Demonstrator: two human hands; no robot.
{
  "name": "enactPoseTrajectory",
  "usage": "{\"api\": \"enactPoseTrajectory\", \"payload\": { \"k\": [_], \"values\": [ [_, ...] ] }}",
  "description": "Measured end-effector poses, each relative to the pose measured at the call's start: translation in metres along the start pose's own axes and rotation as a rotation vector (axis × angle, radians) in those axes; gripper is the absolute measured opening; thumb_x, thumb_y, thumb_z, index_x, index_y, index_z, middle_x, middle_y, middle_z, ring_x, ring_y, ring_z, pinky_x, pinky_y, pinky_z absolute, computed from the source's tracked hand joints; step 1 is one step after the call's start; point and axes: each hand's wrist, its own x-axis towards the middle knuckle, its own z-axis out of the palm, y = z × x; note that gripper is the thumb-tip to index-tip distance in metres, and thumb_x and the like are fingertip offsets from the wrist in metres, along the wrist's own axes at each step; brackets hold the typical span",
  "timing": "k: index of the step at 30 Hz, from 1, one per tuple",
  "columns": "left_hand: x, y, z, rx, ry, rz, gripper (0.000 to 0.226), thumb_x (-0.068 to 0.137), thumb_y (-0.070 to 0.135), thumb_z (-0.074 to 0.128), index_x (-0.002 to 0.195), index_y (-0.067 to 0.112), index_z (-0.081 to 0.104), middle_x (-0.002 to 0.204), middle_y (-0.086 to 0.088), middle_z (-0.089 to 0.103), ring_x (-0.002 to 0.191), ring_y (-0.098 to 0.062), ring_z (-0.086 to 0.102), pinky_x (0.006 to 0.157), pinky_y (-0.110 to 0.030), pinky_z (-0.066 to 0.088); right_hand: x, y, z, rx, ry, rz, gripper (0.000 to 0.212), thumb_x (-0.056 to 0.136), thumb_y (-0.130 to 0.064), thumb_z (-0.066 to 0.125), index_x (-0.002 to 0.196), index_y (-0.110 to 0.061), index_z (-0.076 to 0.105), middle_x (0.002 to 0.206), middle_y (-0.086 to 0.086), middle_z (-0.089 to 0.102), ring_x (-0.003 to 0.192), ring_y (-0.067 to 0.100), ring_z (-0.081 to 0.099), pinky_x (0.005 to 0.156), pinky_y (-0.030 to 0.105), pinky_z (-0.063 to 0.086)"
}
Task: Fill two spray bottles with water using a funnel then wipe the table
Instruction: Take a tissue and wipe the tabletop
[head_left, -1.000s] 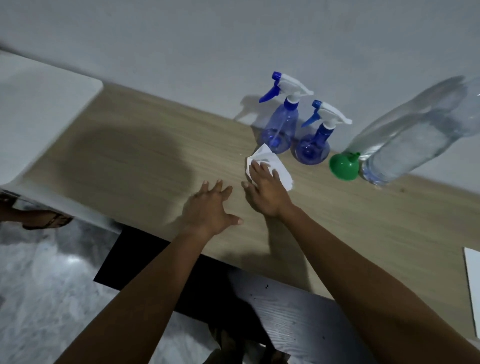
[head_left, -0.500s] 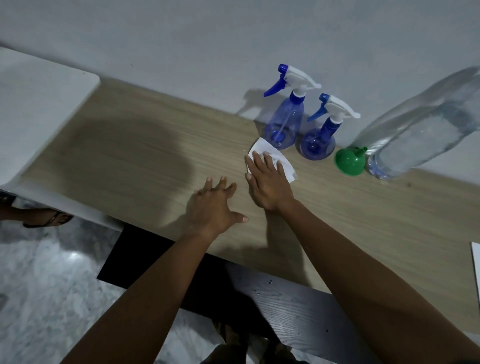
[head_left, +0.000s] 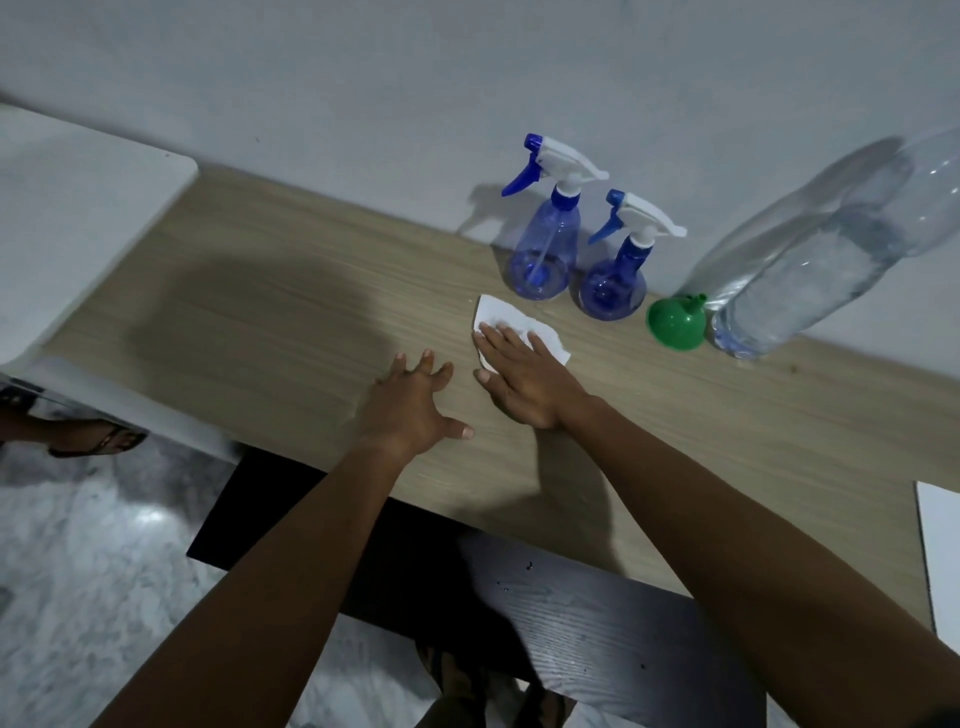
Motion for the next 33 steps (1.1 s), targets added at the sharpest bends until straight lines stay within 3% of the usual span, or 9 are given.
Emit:
{"api": "enactPoseTrajectory", "payload": {
  "k": [6,12,16,23,28,31,33],
  "values": [
    [0.000,-0.001,0.003,-0.016,0.013,0.004,0.102,0.069,0.067,0.075,0.155,0.037,0.027,0.167,0.005,0.011,0.155,-0.026,0.002,0.121,-0.051,0.022,0.012,-0.005,0.002,0.014,0.011,0.054,0.063,0.109,-0.047,0.021,0.163,-0.019,0.006,0.172,-0.001,0.000,0.158,0.020,-0.007,0.127,0.051,-0.002],
    [0.003,-0.001,0.002,0.002,0.006,0.001,0.105,0.069,0.067,0.075,0.155,0.036,0.025,0.167,0.005,0.011,0.155,-0.027,0.003,0.121,-0.049,0.023,0.008,0.007,-0.016,0.064,-0.004,-0.008,0.058,0.110,-0.043,0.023,0.163,-0.026,0.008,0.172,0.000,-0.002,0.158,0.021,-0.005,0.125,0.046,-0.001],
    [0.006,0.004,-0.003,0.051,-0.025,-0.017,0.110,0.066,0.067,0.077,0.156,0.034,0.024,0.167,0.004,0.010,0.154,-0.030,0.004,0.119,-0.052,0.026,0.009,0.019,-0.011,-0.119,0.002,-0.004,0.057,0.110,-0.041,0.025,0.163,-0.028,0.008,0.172,0.001,-0.001,0.158,0.025,-0.004,0.126,0.052,0.004],
    [0.011,0.019,-0.013,0.094,-0.124,-0.078,0.119,0.066,0.061,0.082,0.158,0.031,0.013,0.168,0.004,0.002,0.154,-0.034,0.001,0.118,-0.057,0.026,0.001,0.021,-0.002,-0.067,0.149,0.233,0.056,0.107,-0.046,0.018,0.161,-0.035,0.013,0.172,0.001,0.003,0.158,0.027,0.001,0.125,0.055,0.006],
    [0.011,0.019,-0.013,0.092,-0.104,-0.077,0.118,0.065,0.060,0.083,0.158,0.031,0.016,0.168,0.003,0.005,0.154,-0.034,0.003,0.117,-0.057,0.027,0.001,0.015,-0.006,-0.047,0.141,0.282,0.055,0.109,-0.043,0.021,0.162,-0.033,0.014,0.172,0.002,0.002,0.158,0.028,0.000,0.125,0.055,0.004],
    [0.009,0.018,-0.011,0.066,-0.080,-0.071,0.117,0.065,0.058,0.084,0.157,0.031,0.018,0.168,0.003,0.007,0.154,-0.034,0.003,0.117,-0.057,0.027,-0.004,0.010,-0.010,-0.036,0.141,0.263,0.054,0.109,-0.039,0.027,0.161,-0.026,0.021,0.171,0.004,0.010,0.157,0.030,0.007,0.124,0.052,0.010],
    [0.007,0.018,-0.009,0.028,-0.065,-0.069,0.117,0.065,0.055,0.085,0.157,0.030,0.019,0.168,0.003,0.007,0.154,-0.035,0.003,0.118,-0.056,0.027,-0.017,0.008,-0.013,-0.012,0.183,0.219,0.050,0.108,-0.033,0.037,0.157,-0.021,0.035,0.167,0.006,0.027,0.153,0.030,0.024,0.120,0.049,0.026]
  ]
}}
